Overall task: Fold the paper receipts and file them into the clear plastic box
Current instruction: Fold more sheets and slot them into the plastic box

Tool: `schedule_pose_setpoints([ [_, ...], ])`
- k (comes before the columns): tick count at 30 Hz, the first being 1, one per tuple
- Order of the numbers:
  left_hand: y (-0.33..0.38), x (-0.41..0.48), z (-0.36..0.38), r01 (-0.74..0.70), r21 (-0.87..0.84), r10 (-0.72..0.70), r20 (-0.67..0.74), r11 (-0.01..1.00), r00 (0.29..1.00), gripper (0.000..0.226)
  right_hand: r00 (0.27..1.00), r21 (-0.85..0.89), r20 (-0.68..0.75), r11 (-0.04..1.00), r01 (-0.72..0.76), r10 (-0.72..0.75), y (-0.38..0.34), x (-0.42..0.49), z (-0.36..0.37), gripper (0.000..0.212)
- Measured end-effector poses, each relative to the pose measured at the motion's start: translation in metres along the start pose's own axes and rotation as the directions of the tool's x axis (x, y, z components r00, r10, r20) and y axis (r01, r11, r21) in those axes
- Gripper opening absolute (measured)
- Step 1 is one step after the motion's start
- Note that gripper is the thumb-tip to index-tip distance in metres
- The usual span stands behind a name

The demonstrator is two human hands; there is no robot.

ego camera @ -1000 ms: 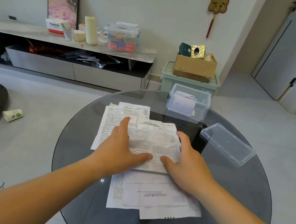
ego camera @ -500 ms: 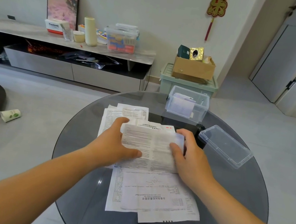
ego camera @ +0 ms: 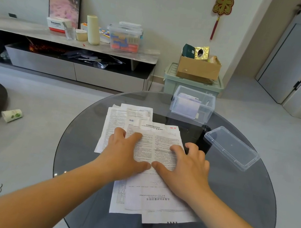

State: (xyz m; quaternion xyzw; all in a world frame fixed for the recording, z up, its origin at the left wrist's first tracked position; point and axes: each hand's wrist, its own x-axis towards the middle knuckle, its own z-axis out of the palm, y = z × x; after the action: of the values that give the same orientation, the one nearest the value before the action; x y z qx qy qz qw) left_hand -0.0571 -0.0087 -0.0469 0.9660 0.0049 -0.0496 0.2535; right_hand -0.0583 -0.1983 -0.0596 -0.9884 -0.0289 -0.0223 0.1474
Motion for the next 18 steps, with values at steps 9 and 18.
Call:
schedule_pose_setpoints([
  [9,0.0,-0.004,-0.006,0.047,0.059,-0.051,0.063,0.997,0.997,0.084,0.987,0.124,0.162,0.992,-0.005,-0.016,0.028,0.006,-0.016,0.068],
  [18,0.0,0.004,-0.019,0.069,-0.365,-0.094,-0.051,0.929,0.994,0.06,0.978,0.19,0.204,0.982,0.001,-0.041,0.035,0.007,-0.022,0.05],
])
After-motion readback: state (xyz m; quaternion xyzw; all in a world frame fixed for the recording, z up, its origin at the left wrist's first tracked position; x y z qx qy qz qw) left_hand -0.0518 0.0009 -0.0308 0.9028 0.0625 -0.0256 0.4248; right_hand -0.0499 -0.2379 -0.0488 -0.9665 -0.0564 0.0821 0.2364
